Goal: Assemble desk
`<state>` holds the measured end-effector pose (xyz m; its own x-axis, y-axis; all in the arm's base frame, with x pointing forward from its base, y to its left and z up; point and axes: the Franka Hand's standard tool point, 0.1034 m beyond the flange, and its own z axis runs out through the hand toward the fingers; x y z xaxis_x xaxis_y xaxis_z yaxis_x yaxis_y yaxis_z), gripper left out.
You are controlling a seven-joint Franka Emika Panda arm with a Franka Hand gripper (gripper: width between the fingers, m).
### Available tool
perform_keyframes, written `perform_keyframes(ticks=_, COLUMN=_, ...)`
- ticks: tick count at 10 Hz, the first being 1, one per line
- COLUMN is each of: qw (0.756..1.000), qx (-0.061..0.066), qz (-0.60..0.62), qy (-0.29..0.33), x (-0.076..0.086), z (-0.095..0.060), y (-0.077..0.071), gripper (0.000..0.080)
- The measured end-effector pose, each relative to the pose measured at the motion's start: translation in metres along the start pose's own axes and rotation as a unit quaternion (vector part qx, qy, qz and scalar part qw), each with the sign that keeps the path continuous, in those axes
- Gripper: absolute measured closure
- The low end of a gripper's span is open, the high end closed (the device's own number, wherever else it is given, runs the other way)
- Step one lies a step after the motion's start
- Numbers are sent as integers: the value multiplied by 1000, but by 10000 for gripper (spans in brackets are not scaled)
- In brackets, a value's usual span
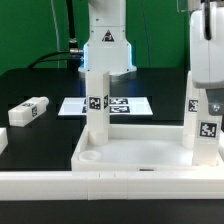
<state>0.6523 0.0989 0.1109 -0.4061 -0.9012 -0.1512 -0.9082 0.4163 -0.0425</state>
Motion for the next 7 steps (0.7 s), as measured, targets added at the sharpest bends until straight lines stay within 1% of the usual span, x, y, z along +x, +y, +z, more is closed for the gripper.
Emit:
perform_keyframes(ticks=1, qw=1000, qx=3, qz=-5, qy=-3, x=-4, z=-4, y=-1, gripper=169)
perform_keyframes(ticks=2, qw=1000, qx=12, qz=-23, qy=-14, x=-14, z=-22, y=-3, gripper=169)
perform_keyframes(ticks=3, qw=997, qx=23, qz=-63, qy=-24, x=-12, z=-45, y=-9, gripper=156)
perform_keyframes(ticks=4, qw=994, qx=37, qz=-96, qy=-31, x=-4, z=-65, y=-20, gripper=156)
perform_keyframes(ticks=5, qw=993, qx=42, qz=-101, qy=-33, x=-4, z=-71, y=-25, gripper=151)
perform_keyframes(ticks=7, qw=993, qx=39, qz=-103, qy=-31, x=-5, z=-66, y=-22, gripper=150)
